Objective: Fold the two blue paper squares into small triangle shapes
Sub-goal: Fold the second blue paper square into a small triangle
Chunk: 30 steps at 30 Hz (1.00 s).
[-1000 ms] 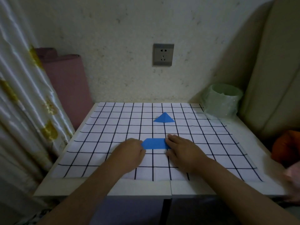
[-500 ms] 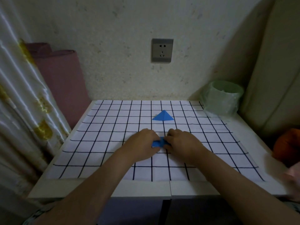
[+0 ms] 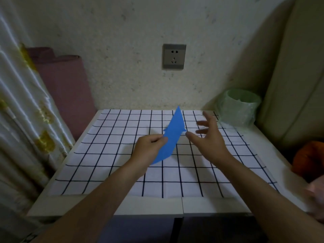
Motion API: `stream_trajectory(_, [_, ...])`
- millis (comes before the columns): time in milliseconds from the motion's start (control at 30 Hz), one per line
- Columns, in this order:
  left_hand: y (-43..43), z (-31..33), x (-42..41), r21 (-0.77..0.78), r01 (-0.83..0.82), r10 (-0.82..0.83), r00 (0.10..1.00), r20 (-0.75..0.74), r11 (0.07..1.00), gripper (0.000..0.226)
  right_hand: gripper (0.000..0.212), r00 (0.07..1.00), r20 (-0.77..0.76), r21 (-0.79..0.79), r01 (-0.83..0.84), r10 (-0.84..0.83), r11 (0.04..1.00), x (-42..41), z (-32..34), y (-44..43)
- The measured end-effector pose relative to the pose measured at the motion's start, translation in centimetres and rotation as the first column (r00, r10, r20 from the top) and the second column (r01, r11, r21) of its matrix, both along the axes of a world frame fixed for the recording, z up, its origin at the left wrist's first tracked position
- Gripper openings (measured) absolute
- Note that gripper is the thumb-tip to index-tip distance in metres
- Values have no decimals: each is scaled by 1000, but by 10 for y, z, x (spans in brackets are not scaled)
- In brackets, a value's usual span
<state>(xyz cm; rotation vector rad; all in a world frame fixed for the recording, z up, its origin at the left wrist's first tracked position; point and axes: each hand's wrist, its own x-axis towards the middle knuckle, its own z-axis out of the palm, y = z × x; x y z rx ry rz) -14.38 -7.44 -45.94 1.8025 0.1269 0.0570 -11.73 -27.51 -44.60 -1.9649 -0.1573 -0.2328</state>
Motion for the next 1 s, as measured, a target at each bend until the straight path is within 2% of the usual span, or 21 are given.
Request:
stream_trajectory(33, [-1,2,-2,-150,13,-24,997,-70,989,11,64,995,-81,23,-51,53,998,-1,2,0])
stream_trajectory(100, [-6,5,-7,-422,33,-100,986,-137,906,17,39,957,-215,88,-180,195,980,-5,1,4])
stream_trajectory(167, [-10,6,-10,-523,48,-140,980,-138,851,21,20,916,-271,164,-259,296,952,-9,-2,9])
stream_trajectory(233, [-12,6,-12,-481,52,-136,981,-141,875,19,15,904,-281,214,-267,321,940,-12,-3,13])
stream_trajectory(367, [-11,6,-12,-251,74,-98,991,-85,965,10,15,907,-299,212,-239,296,948,-13,-2,15])
stream_trajectory(500, [-9,12,-15,-154,97,-99,995,-9,983,12,16,894,-334,206,-240,299,949,-14,-2,15])
stream_trajectory(633, [-6,12,-13,-70,111,-112,994,-16,991,13,11,884,-355,258,-220,304,941,-15,-2,15])
stream_trajectory(800, [-5,15,-13,-61,118,-120,993,-21,991,17,12,861,-388,329,-205,330,922,-15,-1,15])
stream_trajectory(1000, [-4,19,-18,-209,142,-154,987,-47,968,18,17,831,-398,404,-222,389,887,-20,5,14])
